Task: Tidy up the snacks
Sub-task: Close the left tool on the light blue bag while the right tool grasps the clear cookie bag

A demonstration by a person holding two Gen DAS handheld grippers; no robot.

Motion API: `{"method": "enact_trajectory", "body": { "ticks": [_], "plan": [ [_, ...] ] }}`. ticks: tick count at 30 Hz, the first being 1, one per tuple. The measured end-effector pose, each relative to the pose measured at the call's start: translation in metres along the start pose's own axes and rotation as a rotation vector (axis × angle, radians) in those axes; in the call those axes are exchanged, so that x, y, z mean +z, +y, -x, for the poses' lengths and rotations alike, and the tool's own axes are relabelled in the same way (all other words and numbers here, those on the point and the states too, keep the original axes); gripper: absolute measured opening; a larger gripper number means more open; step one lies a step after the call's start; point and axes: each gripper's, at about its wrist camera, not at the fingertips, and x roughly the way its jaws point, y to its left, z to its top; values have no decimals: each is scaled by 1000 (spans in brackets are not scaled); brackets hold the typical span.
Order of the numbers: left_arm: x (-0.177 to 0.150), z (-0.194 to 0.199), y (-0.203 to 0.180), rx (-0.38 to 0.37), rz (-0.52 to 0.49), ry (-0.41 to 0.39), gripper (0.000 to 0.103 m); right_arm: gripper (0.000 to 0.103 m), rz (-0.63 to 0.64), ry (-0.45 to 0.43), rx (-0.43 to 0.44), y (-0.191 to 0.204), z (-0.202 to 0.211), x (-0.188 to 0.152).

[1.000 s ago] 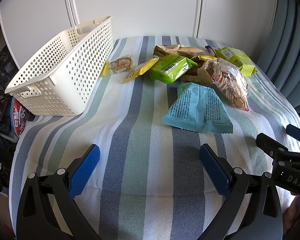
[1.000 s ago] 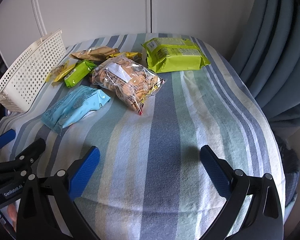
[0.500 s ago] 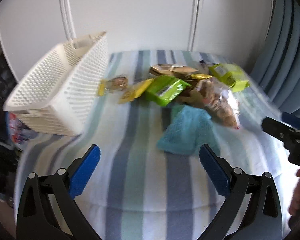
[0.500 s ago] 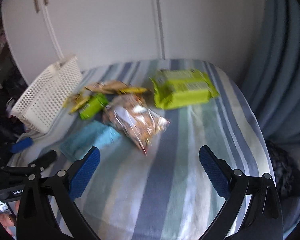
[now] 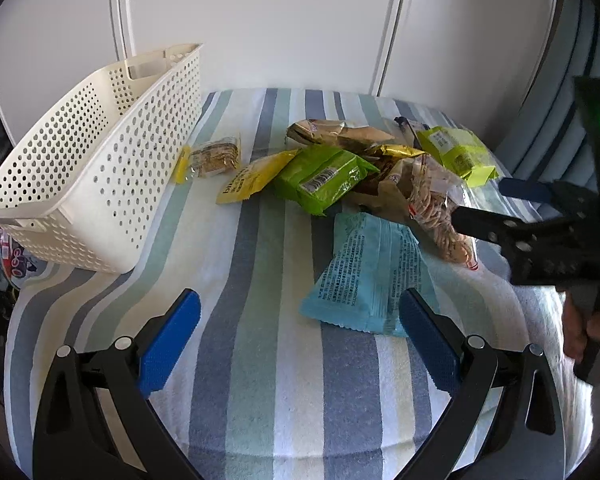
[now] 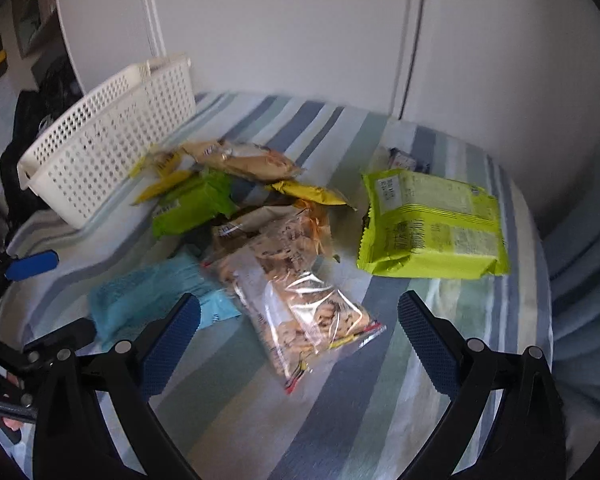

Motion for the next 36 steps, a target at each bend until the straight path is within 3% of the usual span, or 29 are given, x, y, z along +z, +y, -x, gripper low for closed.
{"method": "enact_trajectory", "body": {
  "ticks": [9, 15, 18, 26, 36],
  "plan": [
    [-1, -4, 0, -21, -5, -2, 101, 98, 101, 118, 45, 0, -41, 10],
    [0, -5, -1, -18, -14, 0, 101, 97, 131, 132, 32, 5, -52, 19],
    [0, -5, -1, -14, -16, 1, 101, 78, 153, 146, 52, 9, -56, 18],
    [2, -2, -5, -13, -32, 2, 101, 62, 111, 85, 62, 4, -42, 12],
    [21, -7, -30, -32, -94, 19, 101, 61, -77, -67, 161, -19, -1, -3]
  ]
}}
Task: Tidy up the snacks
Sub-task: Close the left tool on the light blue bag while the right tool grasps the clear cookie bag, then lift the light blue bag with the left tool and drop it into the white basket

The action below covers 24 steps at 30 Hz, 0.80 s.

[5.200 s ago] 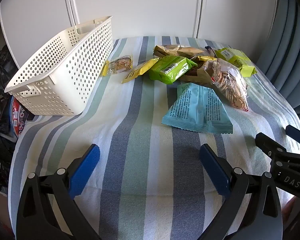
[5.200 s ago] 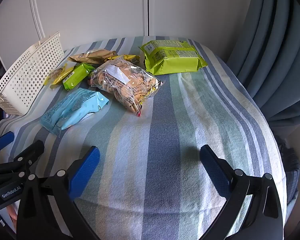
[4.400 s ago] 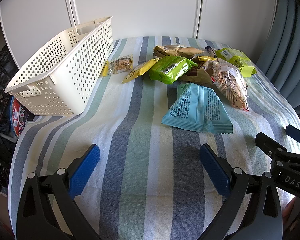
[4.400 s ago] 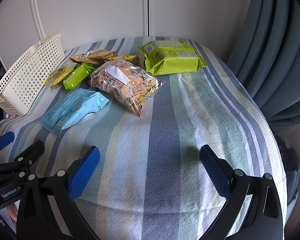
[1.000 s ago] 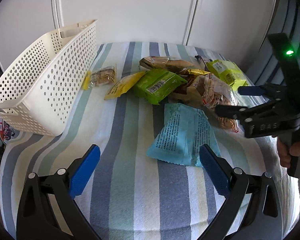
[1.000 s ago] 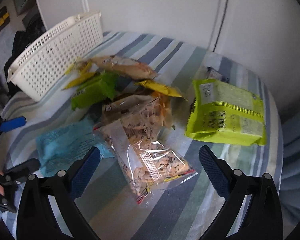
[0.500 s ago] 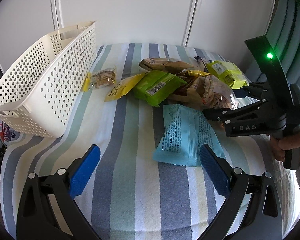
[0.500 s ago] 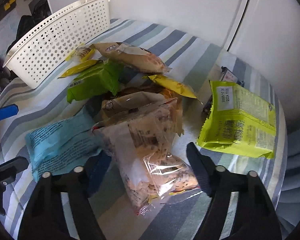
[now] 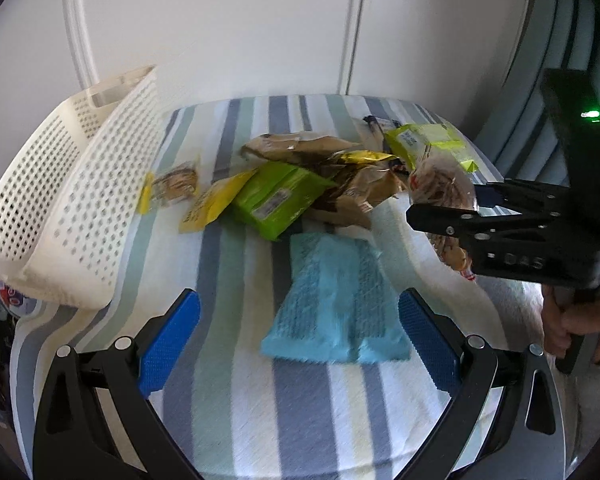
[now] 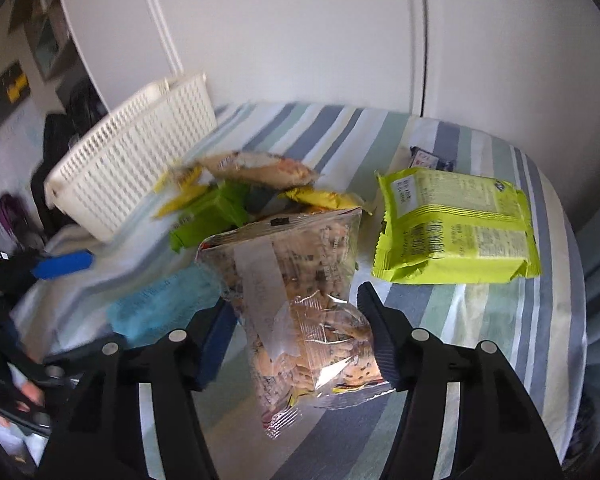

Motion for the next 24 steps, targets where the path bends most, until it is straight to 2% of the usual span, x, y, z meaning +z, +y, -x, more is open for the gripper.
{"method": "enact_trajectory", "body": {
  "ticks": [4, 14, 16, 18, 20, 24],
  "plan": [
    [11, -15, -13, -37, -23, 41, 101, 61, -66, -56, 19, -8, 11, -2],
    [22, -54, -28, -22, -50, 128, 98, 61, -126, -133, 29, -18, 26, -5],
    [23, -58, -28, -23, -46, 134, 78, 61, -122, -135, 31, -19, 26, -6],
    [23, -63, -26, -30, -30, 146, 69, 61, -113, -135, 26, -17, 25, -7],
    [23, -66, -23, -38, -21, 140, 68, 61, -97, -137, 16, -13, 24, -8],
    [19, -56, -22, -32, -24, 88, 60, 61, -83, -146, 7, -9, 26, -9]
  ]
}}
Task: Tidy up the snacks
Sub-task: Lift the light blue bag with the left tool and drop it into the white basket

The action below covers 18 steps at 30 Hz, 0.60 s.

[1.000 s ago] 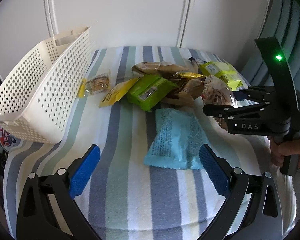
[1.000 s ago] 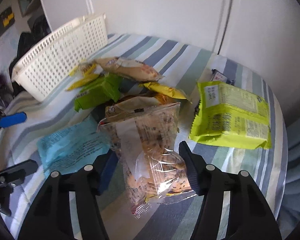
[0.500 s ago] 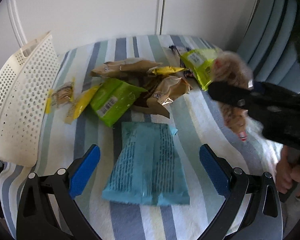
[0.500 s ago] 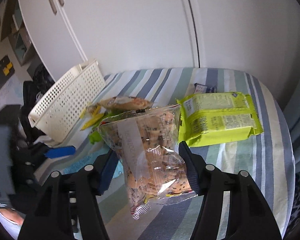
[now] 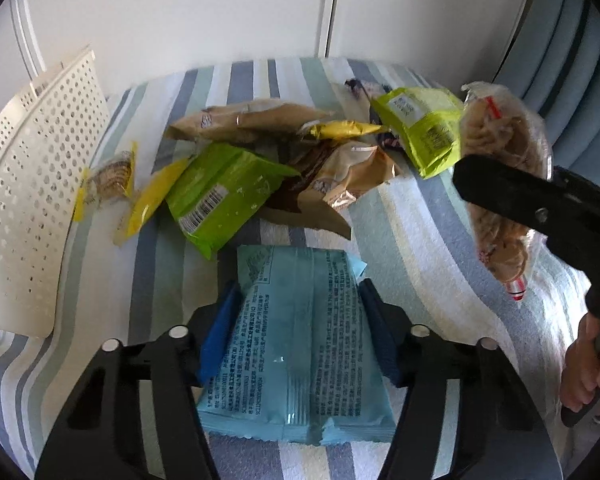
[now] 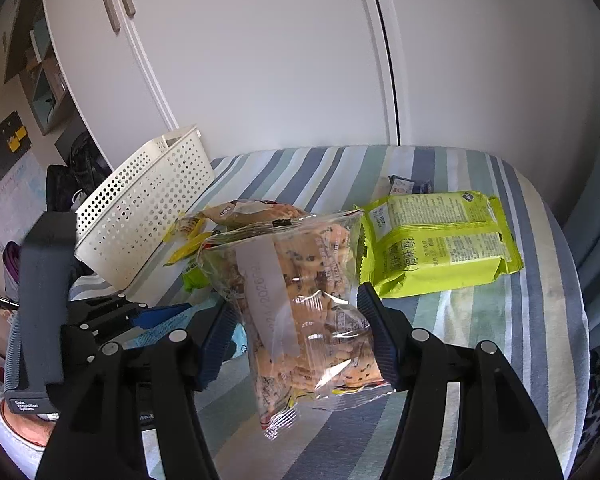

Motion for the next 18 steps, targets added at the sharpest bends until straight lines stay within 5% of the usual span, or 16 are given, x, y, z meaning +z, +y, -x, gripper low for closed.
{"method": "enact_trajectory", "body": {
  "ticks": [11, 18],
  "plan": [
    [-2, 63, -1, 90, -32, -259, 55, 61, 13, -56, -14, 6, 10, 2],
    [3, 100, 30, 172, 47, -436, 55, 61, 8, -63, -41, 5, 8, 0]
  ]
}}
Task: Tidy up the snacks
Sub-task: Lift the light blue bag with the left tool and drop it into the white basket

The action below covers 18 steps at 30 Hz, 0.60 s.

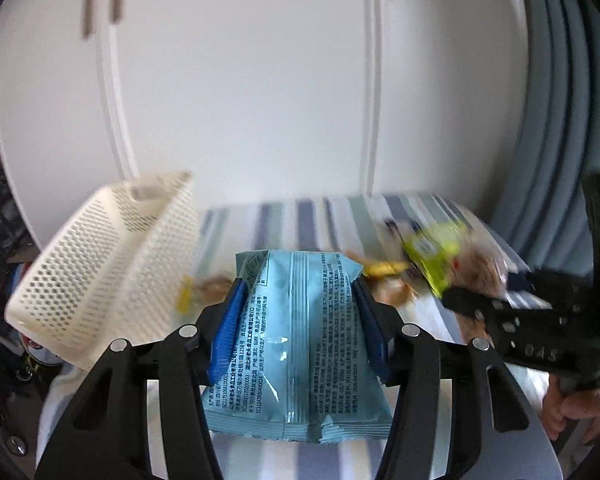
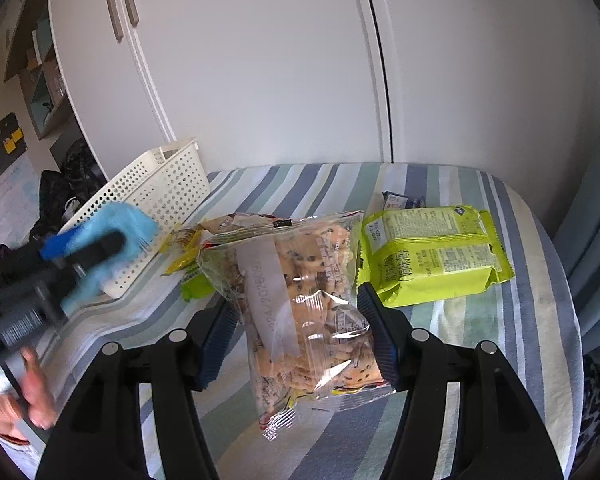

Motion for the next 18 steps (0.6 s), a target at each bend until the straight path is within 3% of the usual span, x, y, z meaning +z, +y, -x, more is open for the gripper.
{"method": "enact_trajectory", "body": {
  "ticks": [9, 18],
  "plan": [
    [16, 12, 56, 110, 143, -73, 55, 61, -11, 0, -3, -3, -3, 0],
    [19, 22, 90, 227, 197, -122, 55, 61, -11, 1, -2, -2, -2, -2]
  ]
}}
